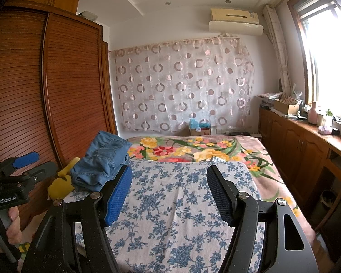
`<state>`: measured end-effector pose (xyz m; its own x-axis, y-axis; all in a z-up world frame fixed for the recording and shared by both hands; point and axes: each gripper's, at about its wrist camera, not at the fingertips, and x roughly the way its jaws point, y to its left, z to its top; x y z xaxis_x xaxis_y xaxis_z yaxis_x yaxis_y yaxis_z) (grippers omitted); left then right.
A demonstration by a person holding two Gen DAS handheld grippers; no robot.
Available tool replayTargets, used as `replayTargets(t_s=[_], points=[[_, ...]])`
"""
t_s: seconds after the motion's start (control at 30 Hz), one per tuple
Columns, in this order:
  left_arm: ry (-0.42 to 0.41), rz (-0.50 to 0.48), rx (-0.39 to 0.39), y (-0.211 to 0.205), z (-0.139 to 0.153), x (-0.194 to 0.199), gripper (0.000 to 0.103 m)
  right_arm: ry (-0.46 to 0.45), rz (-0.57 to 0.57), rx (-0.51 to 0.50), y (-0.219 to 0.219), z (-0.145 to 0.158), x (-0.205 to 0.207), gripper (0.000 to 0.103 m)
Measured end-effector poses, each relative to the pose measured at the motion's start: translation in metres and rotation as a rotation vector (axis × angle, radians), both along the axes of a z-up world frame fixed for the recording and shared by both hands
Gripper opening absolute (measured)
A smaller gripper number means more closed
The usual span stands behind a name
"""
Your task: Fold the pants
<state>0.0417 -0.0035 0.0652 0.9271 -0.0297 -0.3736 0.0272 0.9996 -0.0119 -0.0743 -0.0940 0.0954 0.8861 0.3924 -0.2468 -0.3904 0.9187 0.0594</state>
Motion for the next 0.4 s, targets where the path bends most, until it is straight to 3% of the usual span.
replayTargets(t_s=[0.4], points=[[-0.002,0.001,0.000,0.0004,0.0012,-0.0011,0.091,-0.007,-0.004,0.003,0.0008,0.0016,-0.0026,0.070]])
